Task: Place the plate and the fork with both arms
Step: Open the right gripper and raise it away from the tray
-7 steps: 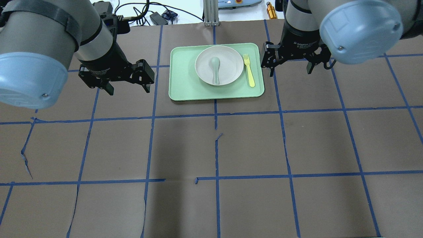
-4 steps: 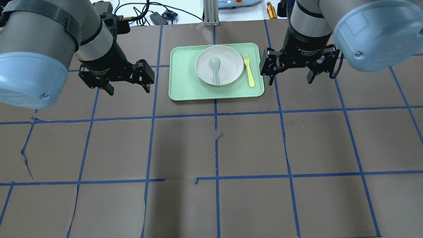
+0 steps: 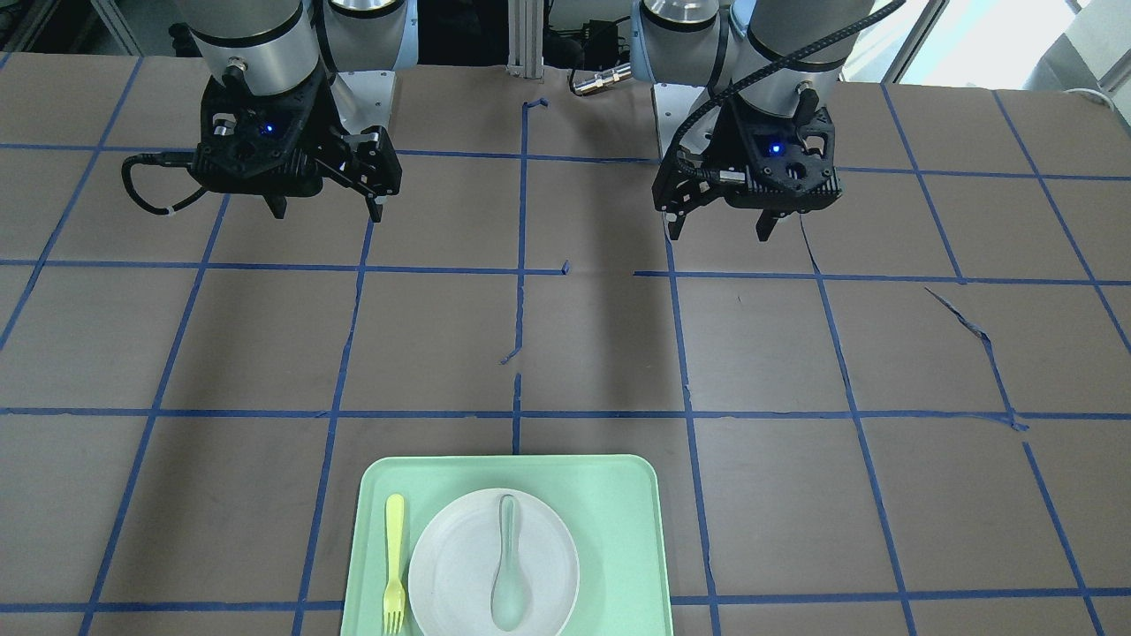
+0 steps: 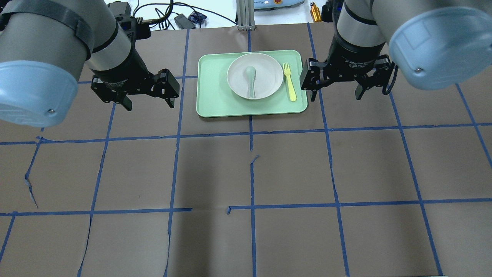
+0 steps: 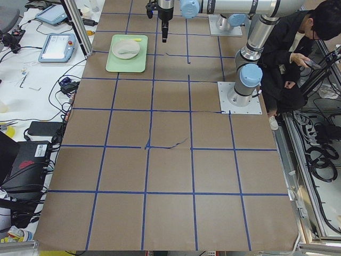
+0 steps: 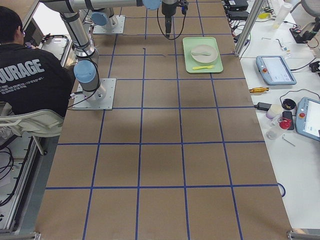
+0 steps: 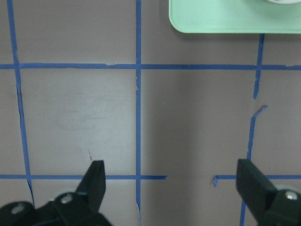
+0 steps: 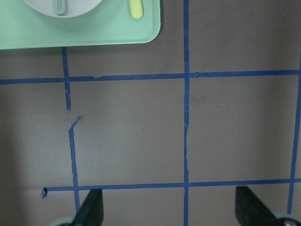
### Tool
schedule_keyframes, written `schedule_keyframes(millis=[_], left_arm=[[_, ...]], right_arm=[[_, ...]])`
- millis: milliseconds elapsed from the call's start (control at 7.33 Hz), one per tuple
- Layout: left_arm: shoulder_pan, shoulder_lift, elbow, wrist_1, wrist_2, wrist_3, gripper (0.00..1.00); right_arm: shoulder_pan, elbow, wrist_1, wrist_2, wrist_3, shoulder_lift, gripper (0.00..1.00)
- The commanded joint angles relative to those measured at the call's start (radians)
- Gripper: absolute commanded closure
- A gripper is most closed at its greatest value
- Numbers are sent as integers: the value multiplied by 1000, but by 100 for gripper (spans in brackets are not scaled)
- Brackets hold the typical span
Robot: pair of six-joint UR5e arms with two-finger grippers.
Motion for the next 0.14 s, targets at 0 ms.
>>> schedule_keyframes(millis=[0], left_arm=[[0,2,0,-1,1,0,0]], right_arm=[[3,-1,-16,3,1,4,0]])
